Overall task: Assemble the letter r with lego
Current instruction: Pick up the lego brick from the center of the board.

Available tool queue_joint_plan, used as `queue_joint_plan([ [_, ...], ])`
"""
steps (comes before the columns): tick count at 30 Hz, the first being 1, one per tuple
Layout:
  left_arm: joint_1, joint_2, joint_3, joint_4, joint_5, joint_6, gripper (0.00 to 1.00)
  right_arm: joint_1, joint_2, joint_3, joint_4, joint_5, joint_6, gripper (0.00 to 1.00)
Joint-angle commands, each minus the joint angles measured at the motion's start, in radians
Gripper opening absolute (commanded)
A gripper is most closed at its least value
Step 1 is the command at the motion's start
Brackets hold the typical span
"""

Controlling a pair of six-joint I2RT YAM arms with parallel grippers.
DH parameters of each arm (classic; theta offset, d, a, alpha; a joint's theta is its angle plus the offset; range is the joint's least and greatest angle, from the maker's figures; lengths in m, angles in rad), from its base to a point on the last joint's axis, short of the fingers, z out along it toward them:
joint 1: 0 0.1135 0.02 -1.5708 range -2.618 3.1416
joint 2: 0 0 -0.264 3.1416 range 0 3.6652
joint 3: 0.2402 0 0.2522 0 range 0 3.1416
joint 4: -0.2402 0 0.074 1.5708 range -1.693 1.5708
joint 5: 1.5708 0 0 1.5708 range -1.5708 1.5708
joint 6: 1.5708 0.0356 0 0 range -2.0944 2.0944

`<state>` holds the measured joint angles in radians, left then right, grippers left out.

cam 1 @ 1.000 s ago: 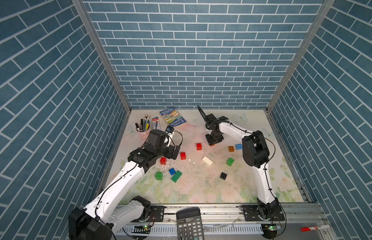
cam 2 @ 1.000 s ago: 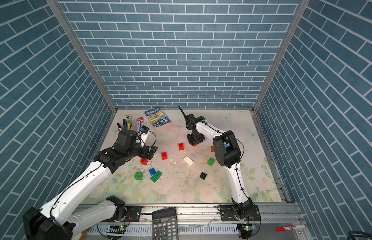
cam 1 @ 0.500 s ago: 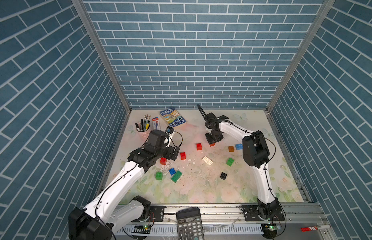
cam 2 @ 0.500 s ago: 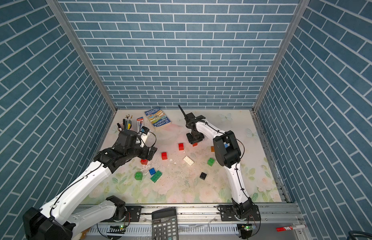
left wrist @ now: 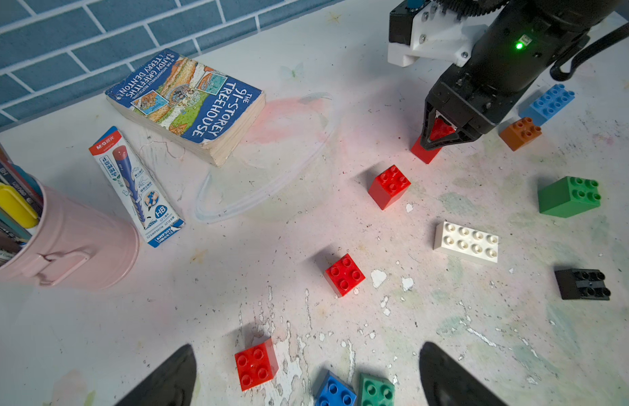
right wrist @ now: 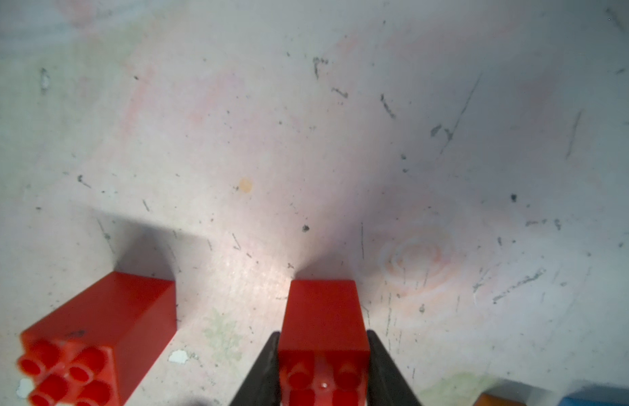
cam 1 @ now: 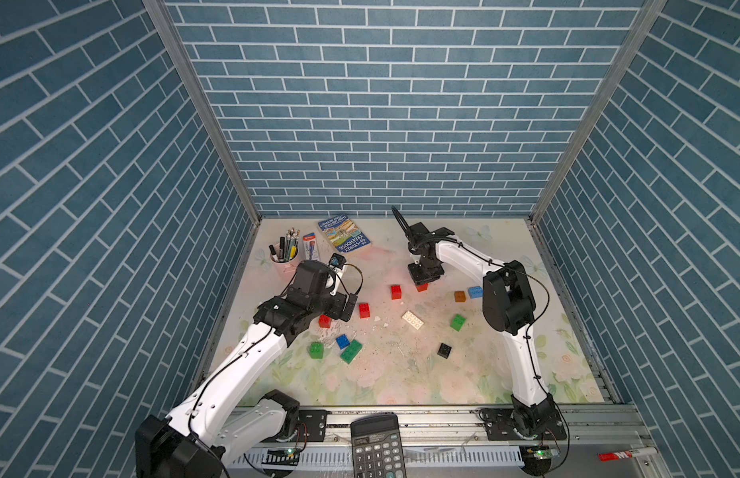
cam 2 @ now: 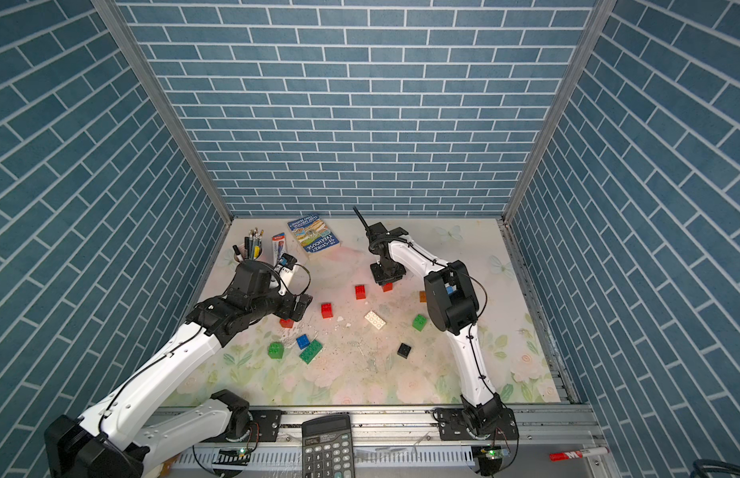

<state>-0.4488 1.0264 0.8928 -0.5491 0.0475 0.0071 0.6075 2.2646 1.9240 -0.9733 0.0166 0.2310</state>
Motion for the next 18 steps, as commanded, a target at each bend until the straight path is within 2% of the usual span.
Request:
queue_joint_plan([
  [1,0.008,-0.019,-0.017,-0.008,0.019,-0.014,0.99,0.010,-0.021,0.007,-0.033,0.020,0.035,0.42],
  [11,0.008,-0.037,-0.016,-0.009,0.031,-0.021,1.00,0.018,-0.011,-0.012,-0.014,0.036,0.077,0.44],
  [15,0.009,-0.056,-0.018,-0.018,0.026,-0.022,1.00,0.018,-0.021,-0.033,0.005,0.054,0.095,0.50],
  [18,0.009,-0.069,-0.022,-0.023,0.027,-0.022,1.00,0.020,-0.020,-0.034,0.010,0.052,0.102,0.50],
])
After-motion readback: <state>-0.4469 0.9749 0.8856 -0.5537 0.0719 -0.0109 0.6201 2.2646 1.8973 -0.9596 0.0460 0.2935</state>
